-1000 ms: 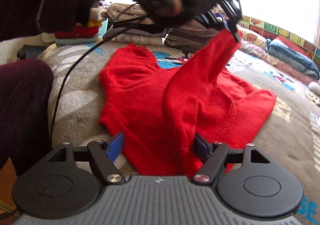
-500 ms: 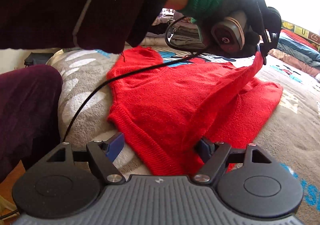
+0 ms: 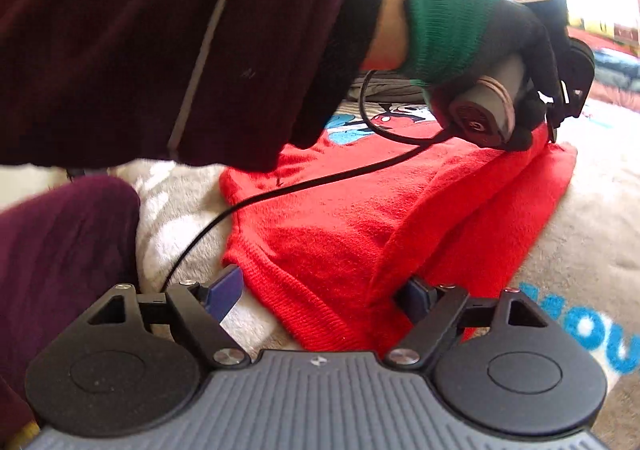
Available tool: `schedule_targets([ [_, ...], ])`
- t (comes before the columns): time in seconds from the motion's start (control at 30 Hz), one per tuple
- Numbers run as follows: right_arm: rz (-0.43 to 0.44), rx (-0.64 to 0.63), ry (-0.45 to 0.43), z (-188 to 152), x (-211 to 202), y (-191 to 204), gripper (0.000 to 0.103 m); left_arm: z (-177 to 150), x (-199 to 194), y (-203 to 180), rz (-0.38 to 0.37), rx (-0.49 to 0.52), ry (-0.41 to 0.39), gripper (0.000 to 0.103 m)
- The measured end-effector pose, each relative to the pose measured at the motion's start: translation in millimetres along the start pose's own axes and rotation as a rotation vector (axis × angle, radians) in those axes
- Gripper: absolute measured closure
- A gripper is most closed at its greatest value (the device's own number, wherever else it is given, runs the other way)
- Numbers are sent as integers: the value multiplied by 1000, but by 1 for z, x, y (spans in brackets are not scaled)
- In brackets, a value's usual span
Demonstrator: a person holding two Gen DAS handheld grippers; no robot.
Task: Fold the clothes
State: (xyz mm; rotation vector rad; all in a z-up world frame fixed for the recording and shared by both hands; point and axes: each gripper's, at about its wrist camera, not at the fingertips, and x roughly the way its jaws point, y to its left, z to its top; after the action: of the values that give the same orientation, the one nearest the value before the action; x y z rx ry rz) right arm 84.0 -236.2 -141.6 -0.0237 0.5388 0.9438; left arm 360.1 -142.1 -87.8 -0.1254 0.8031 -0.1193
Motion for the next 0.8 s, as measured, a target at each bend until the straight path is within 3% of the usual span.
schedule_targets([
  [0.07,15,42,-14,0,-3,-6,23,0,-15,10,-59,-5,-31,80],
  [0.27,45,135,-44,-2,-17,-17,23,-26,-68,26,-139,145,-90,80],
  [0.53,58,236,-60,-12,-32,-28,23,-121,-117,31,-258,459,-83,86],
  [0.63,66,278,-80,-16,-34,-31,23,-138,-107,25,-258,451,-68,90],
  [0.8,52,277,-81,-21,-32,-27,22,-148,-94,5,-178,485,-74,91],
])
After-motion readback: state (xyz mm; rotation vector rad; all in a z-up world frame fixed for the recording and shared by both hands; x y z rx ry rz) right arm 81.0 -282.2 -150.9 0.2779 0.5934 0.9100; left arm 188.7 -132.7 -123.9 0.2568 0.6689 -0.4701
